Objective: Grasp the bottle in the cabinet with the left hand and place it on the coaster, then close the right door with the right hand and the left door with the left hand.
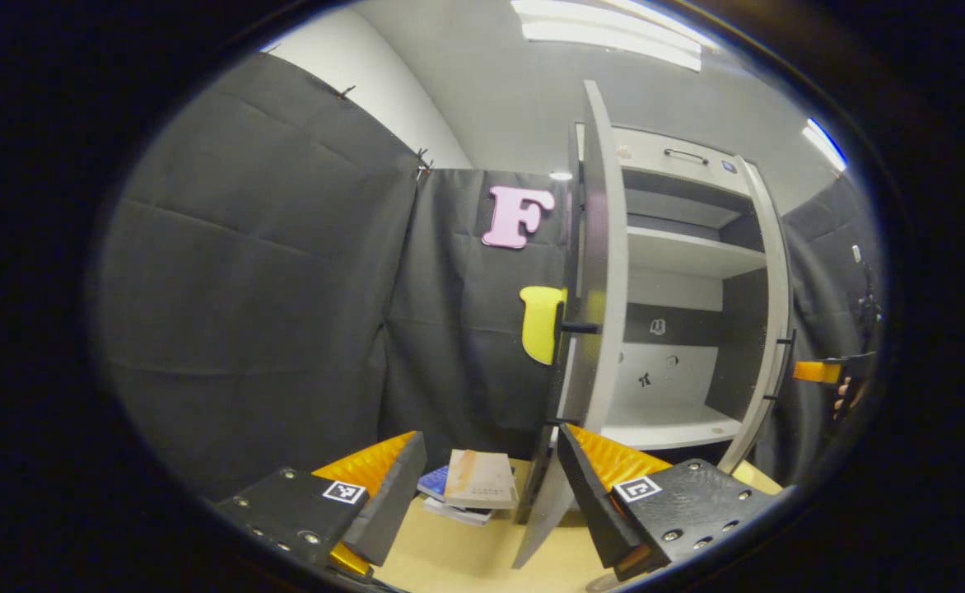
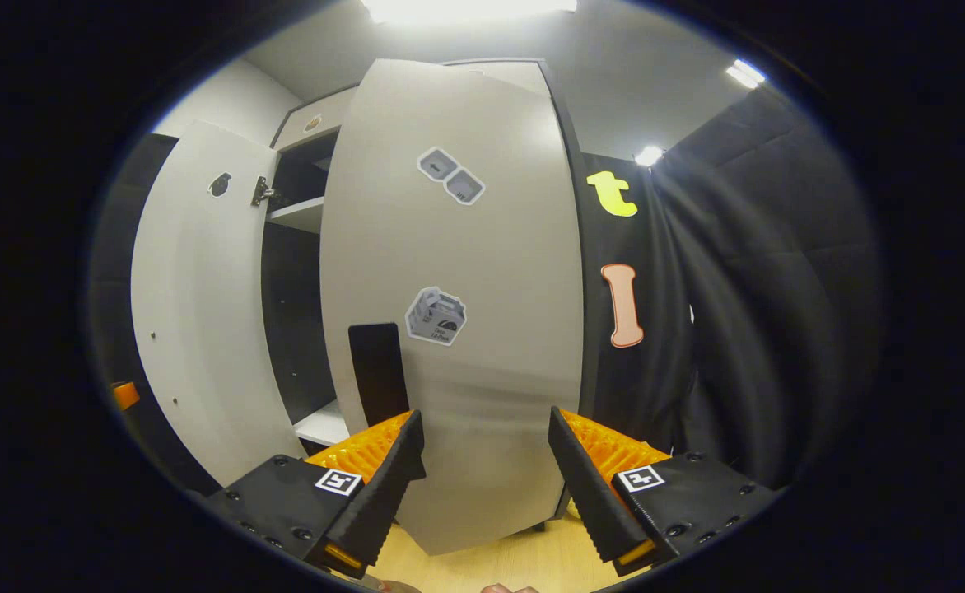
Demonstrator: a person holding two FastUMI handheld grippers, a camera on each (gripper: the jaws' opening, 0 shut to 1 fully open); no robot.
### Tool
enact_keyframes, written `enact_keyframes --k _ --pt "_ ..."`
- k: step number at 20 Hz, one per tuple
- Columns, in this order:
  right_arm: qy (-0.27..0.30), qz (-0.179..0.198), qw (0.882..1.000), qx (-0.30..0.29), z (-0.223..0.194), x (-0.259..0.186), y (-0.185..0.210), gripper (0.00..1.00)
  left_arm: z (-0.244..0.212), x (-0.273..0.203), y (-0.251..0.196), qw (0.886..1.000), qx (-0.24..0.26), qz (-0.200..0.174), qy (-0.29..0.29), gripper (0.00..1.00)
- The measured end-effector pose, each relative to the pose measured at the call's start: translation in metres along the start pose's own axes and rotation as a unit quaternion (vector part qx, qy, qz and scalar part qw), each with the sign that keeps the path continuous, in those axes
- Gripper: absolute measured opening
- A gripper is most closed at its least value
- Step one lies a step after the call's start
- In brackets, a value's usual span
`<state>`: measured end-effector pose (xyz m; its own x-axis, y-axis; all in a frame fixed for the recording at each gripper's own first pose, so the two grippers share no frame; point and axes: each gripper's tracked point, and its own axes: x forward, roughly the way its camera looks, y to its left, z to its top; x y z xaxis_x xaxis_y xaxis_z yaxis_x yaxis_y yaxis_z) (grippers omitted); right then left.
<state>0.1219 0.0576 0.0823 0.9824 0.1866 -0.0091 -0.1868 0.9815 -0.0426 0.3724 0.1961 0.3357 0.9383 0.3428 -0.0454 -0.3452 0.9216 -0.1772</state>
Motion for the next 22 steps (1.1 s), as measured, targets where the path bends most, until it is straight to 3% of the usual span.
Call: enact_keyframes --k 3,10,13,14,16,17,18,19,21,22 --pt "-0.001 -0.01 1.0 0.001 -0.01 -0.013 0.011 0.96 0.005 0.012 0.028 1.0 -0.002 -0.023 -0.006 0.93" --pt "-0.001 -0.052 0.999 0.005 -0.024 -0.044 0.014 0.97 0.028 0.063 0.054 0.997 0.002 -0.079 -0.016 0.93" --pt "0.003 -0.077 0.997 0.014 -0.031 -0.058 0.007 0.97 0.042 0.089 0.042 0.993 0.002 -0.114 -0.022 0.93" --pt "0.005 -0.087 0.996 0.016 -0.034 -0.064 0.003 0.97 0.044 0.095 0.037 0.992 0.002 -0.127 -0.023 0.99" --pt "0.009 -0.106 0.994 0.02 -0.04 -0.075 -0.005 0.97 0.05 0.106 0.022 0.988 0.005 -0.152 -0.026 0.99" --pt "0.011 -0.116 0.993 0.023 -0.042 -0.08 -0.01 0.97 0.051 0.11 0.015 0.987 0.008 -0.161 -0.028 0.92" --pt "0.013 -0.125 0.992 0.026 -0.044 -0.084 -0.014 0.97 0.05 0.112 0.008 0.985 0.011 -0.17 -0.03 0.92" --pt "0.014 -0.134 0.99 0.029 -0.047 -0.089 -0.02 0.97 0.05 0.116 -0.001 0.983 0.013 -0.179 -0.03 0.99" --pt "0.016 -0.15 0.988 0.036 -0.05 -0.097 -0.029 0.97 0.048 0.122 -0.013 0.982 0.027 -0.182 -0.032 0.99" --pt "0.016 -0.156 0.987 0.039 -0.05 -0.1 -0.034 0.97 0.049 0.13 -0.016 0.981 0.035 -0.186 -0.034 0.92"
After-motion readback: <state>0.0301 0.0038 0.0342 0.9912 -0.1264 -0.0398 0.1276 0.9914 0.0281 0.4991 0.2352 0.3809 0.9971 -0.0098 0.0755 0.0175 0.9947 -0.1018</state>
